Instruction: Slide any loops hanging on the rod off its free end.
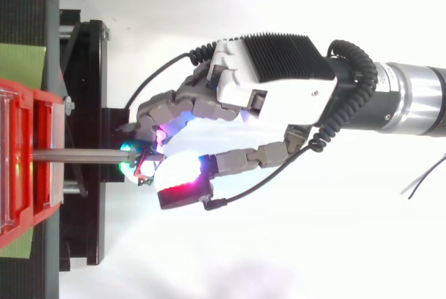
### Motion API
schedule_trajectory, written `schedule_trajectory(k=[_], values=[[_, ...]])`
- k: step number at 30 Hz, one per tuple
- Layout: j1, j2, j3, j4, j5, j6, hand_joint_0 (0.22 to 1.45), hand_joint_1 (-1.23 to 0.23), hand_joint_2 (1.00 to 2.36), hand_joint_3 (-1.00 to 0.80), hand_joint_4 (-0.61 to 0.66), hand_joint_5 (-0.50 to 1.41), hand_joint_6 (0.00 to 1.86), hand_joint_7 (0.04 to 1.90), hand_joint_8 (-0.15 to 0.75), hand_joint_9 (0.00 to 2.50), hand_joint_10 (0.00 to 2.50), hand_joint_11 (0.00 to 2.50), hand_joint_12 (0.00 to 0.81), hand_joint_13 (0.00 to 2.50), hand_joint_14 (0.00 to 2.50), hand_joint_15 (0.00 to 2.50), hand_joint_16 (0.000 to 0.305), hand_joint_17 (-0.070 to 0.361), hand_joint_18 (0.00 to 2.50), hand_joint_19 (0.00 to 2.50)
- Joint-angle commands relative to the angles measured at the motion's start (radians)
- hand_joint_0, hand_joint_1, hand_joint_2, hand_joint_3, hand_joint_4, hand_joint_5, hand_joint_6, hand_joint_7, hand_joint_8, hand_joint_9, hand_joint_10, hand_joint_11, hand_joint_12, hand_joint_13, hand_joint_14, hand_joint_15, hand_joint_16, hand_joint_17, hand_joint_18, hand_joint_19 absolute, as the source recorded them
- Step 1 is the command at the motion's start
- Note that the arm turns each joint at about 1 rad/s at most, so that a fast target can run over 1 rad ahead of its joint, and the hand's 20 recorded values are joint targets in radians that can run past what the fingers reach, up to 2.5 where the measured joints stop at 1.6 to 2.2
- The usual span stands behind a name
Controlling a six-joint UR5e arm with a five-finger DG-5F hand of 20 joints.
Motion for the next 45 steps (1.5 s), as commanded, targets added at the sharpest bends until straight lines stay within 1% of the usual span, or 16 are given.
schedule_trajectory(k=[1,2,4,5,6,12,20,30,33,36,38,41,42,43,44,45], values=[[0.003,0.000,0.000,-0.011,-0.035,-0.020,0.59,-0.63,1.01,0.13,-0.02,-0.17,0.93,1.03,0.375,0.89,0.01,0.29,0.361,1.04,0.01,0.19,0.056,0.127,1.06,0.29],[0.003,0.002,0.000,-0.026,-0.056,-0.037,0.59,-0.63,1.01,0.13,-0.02,-0.17,0.93,1.02,0.374,0.89,0.01,0.28,0.361,1.04,0.01,0.19,0.056,0.126,1.06,0.29],[0.001,0.005,0.000,-0.034,-0.062,-0.042,0.59,-0.63,1.01,0.13,-0.02,-0.16,0.93,1.03,0.376,0.89,0.01,0.28,0.360,1.04,0.01,0.20,0.056,0.127,1.06,0.29],[-0.003,0.011,0.000,-0.058,-0.078,-0.063,0.59,-0.63,1.01,0.13,-0.02,-0.16,0.93,1.02,0.376,0.89,0.01,0.28,0.361,1.04,0.01,0.19,0.056,0.127,1.06,0.29],[-0.003,0.015,0.000,-0.068,-0.079,-0.074,0.59,-0.63,1.01,0.13,-0.02,-0.16,0.93,1.02,0.375,0.89,0.01,0.29,0.362,1.04,0.01,0.19,0.057,0.127,1.06,0.29],[-0.002,0.045,0.000,-0.135,-0.082,-0.114,0.59,-0.63,1.01,0.13,-0.02,-0.16,0.92,1.03,0.377,0.89,0.01,0.28,0.361,1.05,0.01,0.19,0.057,0.127,1.06,0.29],[-0.003,0.074,0.000,-0.184,-0.086,-0.119,0.59,-0.63,1.01,0.13,-0.01,-0.16,0.92,1.03,0.375,0.89,0.01,0.28,0.363,1.05,0.01,0.20,0.057,0.128,1.07,0.28],[-0.006,0.126,0.000,-0.304,-0.086,-0.119,0.59,-0.64,1.01,0.12,-0.02,-0.17,0.92,1.02,0.375,0.89,0.01,0.29,0.362,1.04,0.01,0.20,0.056,0.127,1.06,0.29],[-0.008,0.152,-0.001,-0.364,-0.082,-0.116,0.59,-0.64,1.02,0.10,-0.02,-0.17,0.92,1.02,0.366,0.88,0.01,0.29,0.357,1.04,0.01,0.19,0.055,0.124,1.05,0.29],[-0.008,0.167,0.000,-0.404,-0.081,-0.114,0.59,-0.65,1.02,0.08,-0.02,-0.18,0.92,1.02,0.359,0.88,0.01,0.29,0.346,1.03,0.01,0.21,0.053,0.119,1.03,0.31],[-0.008,0.187,0.000,-0.450,-0.076,-0.096,0.59,-0.66,1.02,0.07,-0.01,-0.18,0.92,1.02,0.352,0.87,0.01,0.29,0.346,1.03,0.01,0.21,0.052,0.117,1.02,0.31],[-0.008,0.190,0.000,-0.469,-0.064,-0.073,0.59,-0.66,1.02,0.05,-0.01,-0.19,0.92,1.03,0.341,0.86,0.01,0.30,0.335,1.02,0.01,0.22,0.050,0.113,1.01,0.32],[-0.008,0.195,0.000,-0.486,-0.041,-0.031,0.58,-0.67,1.03,0.04,-0.01,-0.19,0.91,1.04,0.334,0.86,0.01,0.29,0.332,1.01,0.01,0.22,0.049,0.111,1.00,0.33],[-0.005,0.195,0.000,-0.493,-0.030,-0.011,0.58,-0.67,1.03,0.03,-0.01,-0.19,0.91,1.04,0.330,0.85,0.01,0.30,0.329,1.01,0.01,0.22,0.049,0.109,0.99,0.34],[-0.002,0.196,0.000,-0.512,0.008,0.073,0.58,-0.67,1.03,0.03,-0.02,-0.19,0.91,1.05,0.330,0.85,0.01,0.30,0.326,1.01,0.01,0.23,0.048,0.108,0.99,0.34],[-0.002,0.196,0.000,-0.517,0.017,0.099,0.58,-0.67,1.03,0.02,-0.02,-0.19,0.91,1.06,0.323,0.85,0.01,0.30,0.321,1.00,0.01,0.23,0.047,0.105,0.98,0.35]])
